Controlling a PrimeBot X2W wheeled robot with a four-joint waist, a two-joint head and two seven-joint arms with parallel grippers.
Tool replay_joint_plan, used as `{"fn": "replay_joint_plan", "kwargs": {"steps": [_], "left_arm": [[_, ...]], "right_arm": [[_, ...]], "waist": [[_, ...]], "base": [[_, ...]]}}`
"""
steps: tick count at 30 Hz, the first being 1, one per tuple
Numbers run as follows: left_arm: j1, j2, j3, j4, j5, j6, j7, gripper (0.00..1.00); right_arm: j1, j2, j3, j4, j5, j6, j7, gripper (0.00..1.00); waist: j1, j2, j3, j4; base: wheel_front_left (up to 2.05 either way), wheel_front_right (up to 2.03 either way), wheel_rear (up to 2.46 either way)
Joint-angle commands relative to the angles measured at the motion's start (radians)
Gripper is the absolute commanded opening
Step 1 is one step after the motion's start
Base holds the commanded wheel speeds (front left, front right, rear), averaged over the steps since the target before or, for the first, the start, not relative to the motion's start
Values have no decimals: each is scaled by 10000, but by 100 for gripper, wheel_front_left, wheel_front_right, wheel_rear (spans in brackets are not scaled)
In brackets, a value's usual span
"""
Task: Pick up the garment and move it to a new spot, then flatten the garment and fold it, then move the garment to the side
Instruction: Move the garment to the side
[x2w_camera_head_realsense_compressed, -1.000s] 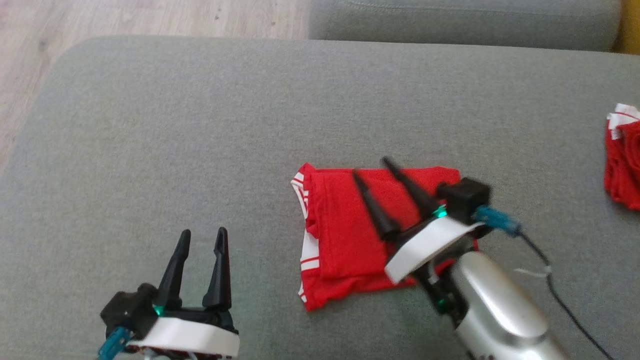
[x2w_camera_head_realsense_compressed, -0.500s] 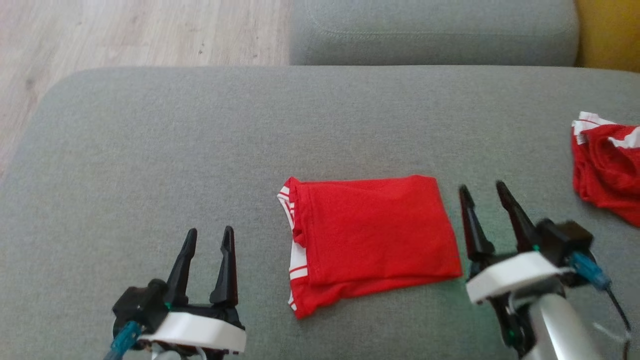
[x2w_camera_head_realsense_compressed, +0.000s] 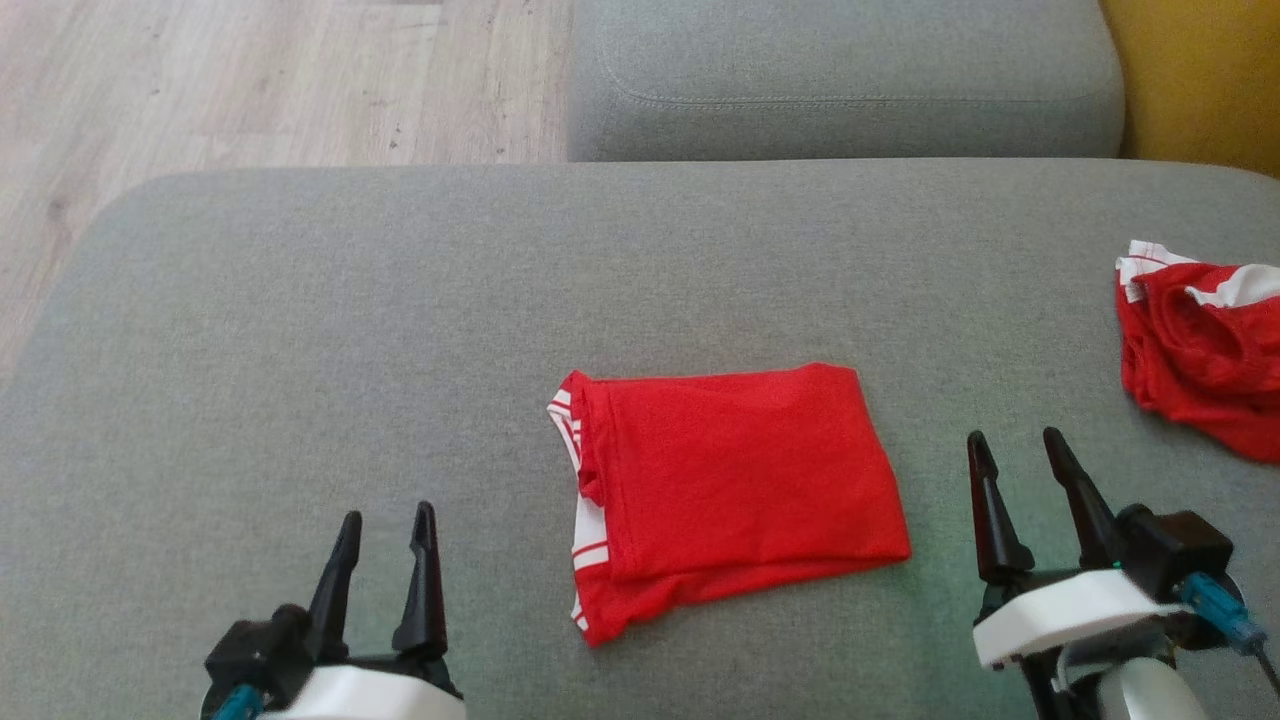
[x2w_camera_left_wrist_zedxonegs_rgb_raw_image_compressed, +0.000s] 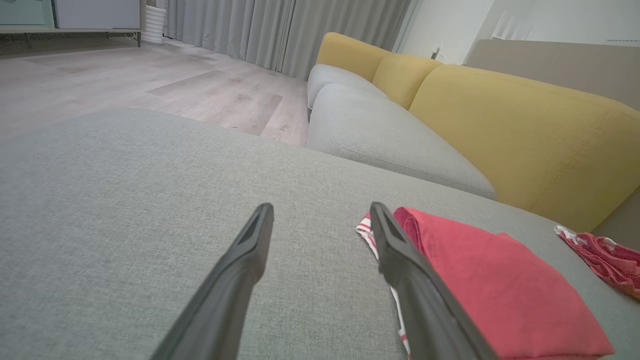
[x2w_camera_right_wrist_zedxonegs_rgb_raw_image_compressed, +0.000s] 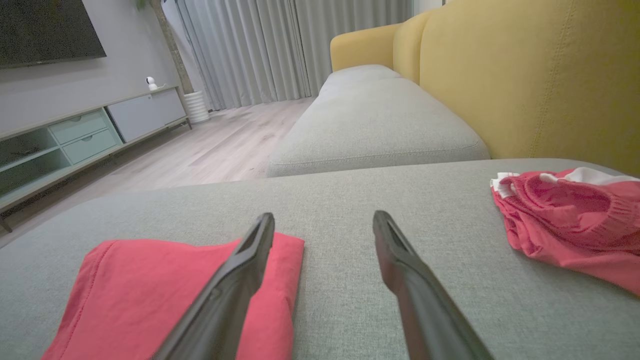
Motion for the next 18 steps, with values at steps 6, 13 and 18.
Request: {"fn": "replay_joint_plan", "kwargs": {"steps": [6, 13, 18], "left_arm": [[-305, 66, 493, -239, 91, -16, -110, 100], [-432, 23, 486, -264, 155, -39, -117, 100], [-595, -59, 466, -293, 222, -66, -122, 100]], "right_arm": [[-124, -30, 187, -454, -147, -7, 197, 100], [-481, -30, 178, -295, -322, -7, 924, 100], [-1380, -30, 186, 223, -505, -7, 1994, 100]], "waist": [[1, -1, 27, 65], [1, -1, 213, 216], [1, -1, 489, 420]], "base": [[0, 0, 0], [0, 0, 0], [0, 0, 0]]}}
